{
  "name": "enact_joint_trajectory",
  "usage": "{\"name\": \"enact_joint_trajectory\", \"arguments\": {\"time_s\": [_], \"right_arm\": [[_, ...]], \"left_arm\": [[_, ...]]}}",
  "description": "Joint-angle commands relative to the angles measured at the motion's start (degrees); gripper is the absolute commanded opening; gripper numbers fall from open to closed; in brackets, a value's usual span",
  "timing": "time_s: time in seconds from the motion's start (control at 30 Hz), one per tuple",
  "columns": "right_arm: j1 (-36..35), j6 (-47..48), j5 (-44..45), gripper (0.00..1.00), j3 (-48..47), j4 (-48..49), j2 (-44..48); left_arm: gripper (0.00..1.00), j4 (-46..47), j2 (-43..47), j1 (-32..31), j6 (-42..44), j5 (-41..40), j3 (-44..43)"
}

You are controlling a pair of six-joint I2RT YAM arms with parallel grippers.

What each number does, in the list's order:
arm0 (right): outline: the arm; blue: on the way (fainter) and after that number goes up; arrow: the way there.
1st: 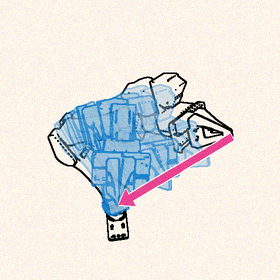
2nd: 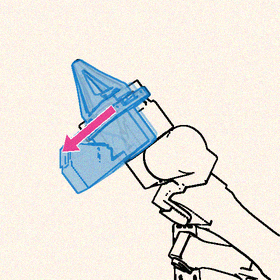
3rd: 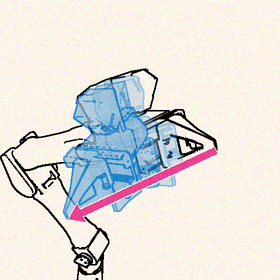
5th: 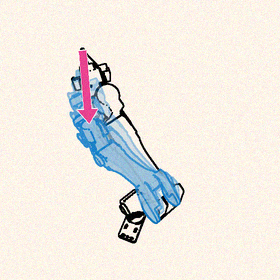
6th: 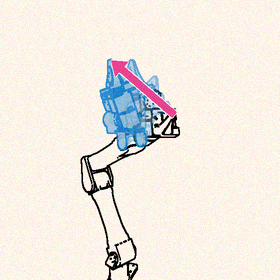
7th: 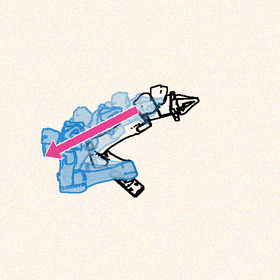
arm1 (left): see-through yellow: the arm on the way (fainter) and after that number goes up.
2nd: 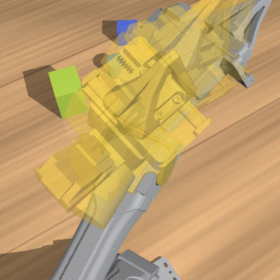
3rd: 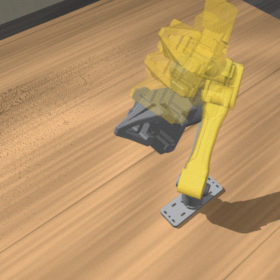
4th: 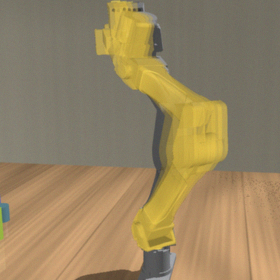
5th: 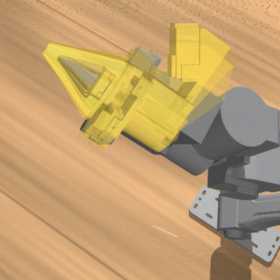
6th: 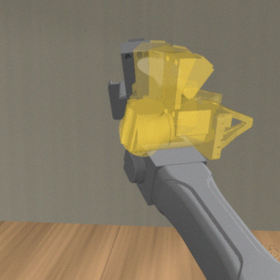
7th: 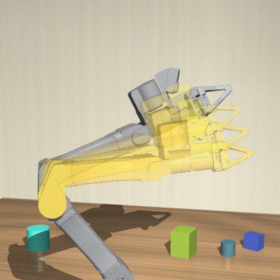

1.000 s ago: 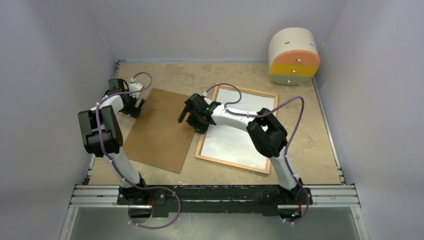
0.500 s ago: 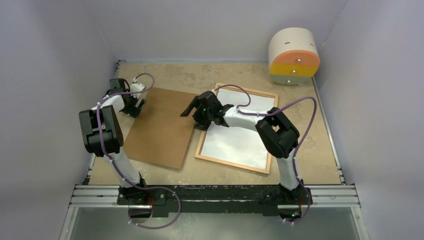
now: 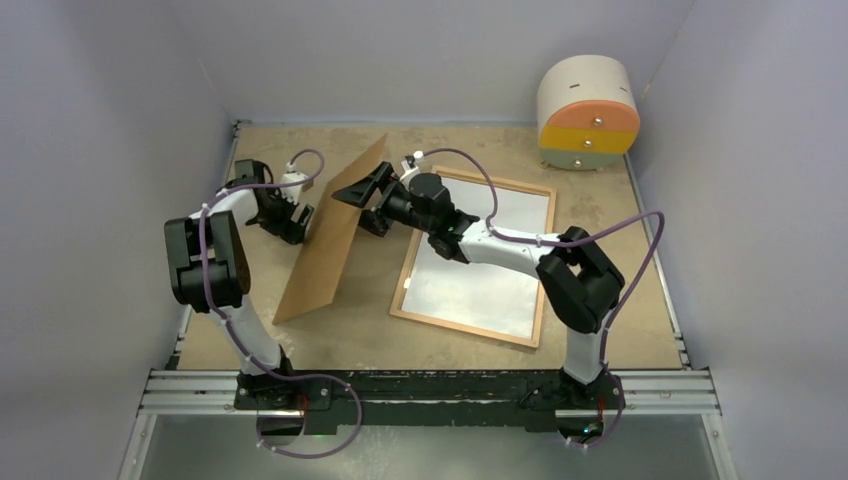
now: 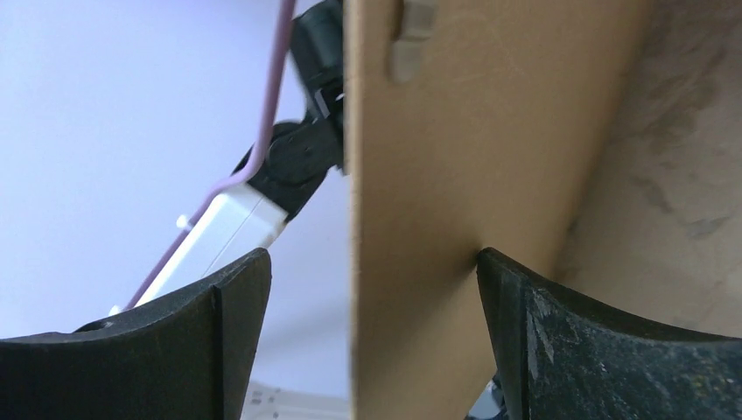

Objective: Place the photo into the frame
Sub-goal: Turn over the photo frame item at the center of the board.

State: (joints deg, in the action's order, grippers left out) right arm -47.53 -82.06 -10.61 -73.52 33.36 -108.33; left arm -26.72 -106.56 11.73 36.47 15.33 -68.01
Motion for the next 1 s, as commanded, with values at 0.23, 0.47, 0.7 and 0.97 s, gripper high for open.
{"name": "enact_joint_trajectory", "arguments": {"time_s": [0.23,0.47,0.7,0.97], "right_arm": [[-0.46,4.98,2.98,0.83,0.31,-14.42,8.91],[-0.39,8.5,10.14,0.54,0.67,-31.15,12.96],[1.57,7.73,8.63,0.0,-1.15,-34.58,10.67],[10.07,5.13,2.62,0.0,-13.03,-35.58,6.34]], "left_arm": [[0.84,-9.69,-1.92,-1.27,-3.26,4.66,1.4],[0.88,-9.38,-1.81,-1.43,-5.62,4.88,-2.1],[1.0,-10.25,6.37,-5.39,-1.4,5.58,-3.53],[1.0,-18.41,20.39,-5.57,8.63,26.93,-11.68]]}}
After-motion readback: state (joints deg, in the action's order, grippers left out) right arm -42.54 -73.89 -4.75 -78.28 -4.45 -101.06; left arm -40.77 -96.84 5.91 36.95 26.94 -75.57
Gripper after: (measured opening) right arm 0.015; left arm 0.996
